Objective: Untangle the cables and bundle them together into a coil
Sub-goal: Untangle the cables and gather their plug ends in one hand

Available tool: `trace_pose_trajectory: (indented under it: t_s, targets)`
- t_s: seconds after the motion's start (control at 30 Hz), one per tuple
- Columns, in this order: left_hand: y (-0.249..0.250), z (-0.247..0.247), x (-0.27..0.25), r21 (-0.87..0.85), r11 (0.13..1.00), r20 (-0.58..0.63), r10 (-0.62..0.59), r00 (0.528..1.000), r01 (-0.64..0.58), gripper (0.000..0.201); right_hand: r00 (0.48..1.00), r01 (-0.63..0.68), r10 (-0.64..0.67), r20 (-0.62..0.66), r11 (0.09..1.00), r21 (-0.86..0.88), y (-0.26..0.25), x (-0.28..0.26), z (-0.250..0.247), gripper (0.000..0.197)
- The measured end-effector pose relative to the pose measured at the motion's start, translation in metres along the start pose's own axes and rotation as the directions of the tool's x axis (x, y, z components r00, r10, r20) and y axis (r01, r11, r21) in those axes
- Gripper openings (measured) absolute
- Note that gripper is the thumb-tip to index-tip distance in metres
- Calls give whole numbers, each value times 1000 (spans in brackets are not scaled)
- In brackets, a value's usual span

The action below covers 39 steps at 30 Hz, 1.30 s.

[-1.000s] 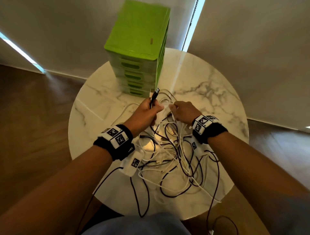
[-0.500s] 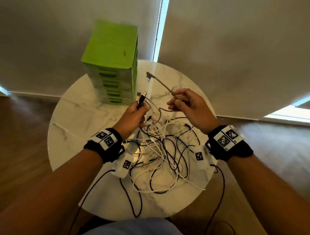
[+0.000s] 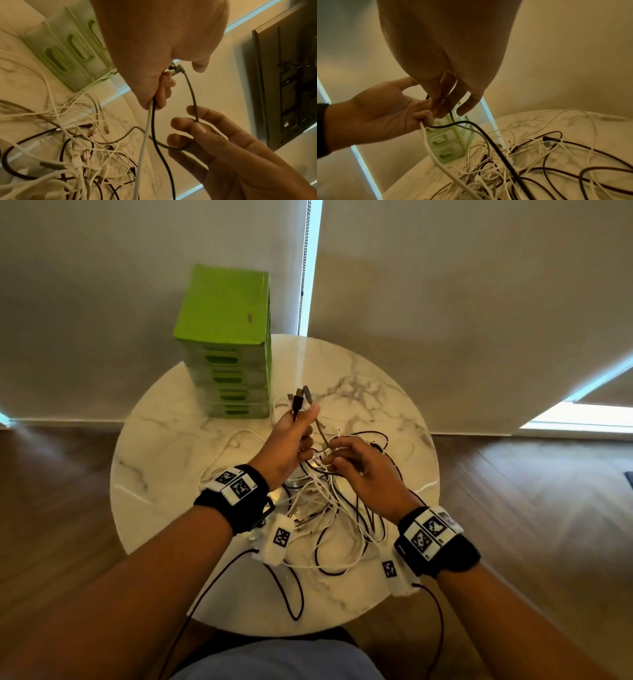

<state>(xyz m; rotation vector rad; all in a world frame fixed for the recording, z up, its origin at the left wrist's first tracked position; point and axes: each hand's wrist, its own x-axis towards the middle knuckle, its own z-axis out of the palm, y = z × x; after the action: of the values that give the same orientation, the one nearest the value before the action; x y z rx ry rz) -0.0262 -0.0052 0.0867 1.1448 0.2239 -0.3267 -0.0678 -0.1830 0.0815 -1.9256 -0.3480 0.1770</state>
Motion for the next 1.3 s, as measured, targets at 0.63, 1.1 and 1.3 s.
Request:
trace_pose_trajectory:
  t_s: [0.63,1.1,1.3]
  targets:
    - [42,-37,-32,-46,980,35,197,980,-195,33,893,128,146,425,824,-552,37,27,7,14]
    - [27,-41,-38,543,837,19,67,998,-67,45,995,73,-43,94,935,-347,-2,42,6,39]
    - [24,-17,-28,253,949,23,191,981,-191,38,969,142,-73,238,947,-287,-16,37,28,37]
